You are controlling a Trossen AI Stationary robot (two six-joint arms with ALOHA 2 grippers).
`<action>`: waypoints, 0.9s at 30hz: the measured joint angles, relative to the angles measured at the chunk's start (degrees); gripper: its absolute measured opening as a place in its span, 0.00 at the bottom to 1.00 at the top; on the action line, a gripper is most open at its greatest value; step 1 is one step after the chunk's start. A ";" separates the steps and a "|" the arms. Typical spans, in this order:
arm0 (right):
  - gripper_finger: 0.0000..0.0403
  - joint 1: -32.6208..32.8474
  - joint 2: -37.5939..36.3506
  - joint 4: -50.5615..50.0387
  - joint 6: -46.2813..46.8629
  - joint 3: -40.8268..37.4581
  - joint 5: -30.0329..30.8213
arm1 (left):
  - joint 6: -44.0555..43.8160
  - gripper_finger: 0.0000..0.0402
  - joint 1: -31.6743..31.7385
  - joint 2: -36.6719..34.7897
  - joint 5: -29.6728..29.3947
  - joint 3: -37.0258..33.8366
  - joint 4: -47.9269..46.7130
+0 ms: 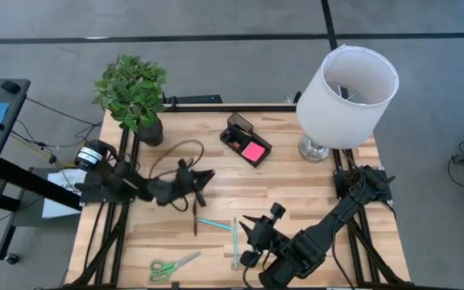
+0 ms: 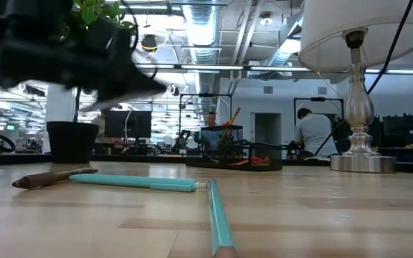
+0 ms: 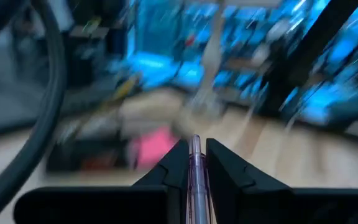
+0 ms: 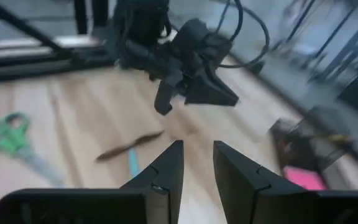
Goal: Pick and place office supplies into organizer
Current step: Put the purple pen into the desk organizer
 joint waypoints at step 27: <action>0.20 5.24 -0.39 -16.70 18.51 -0.01 11.88 | 14.34 0.08 34.61 18.84 40.37 40.11 -3.69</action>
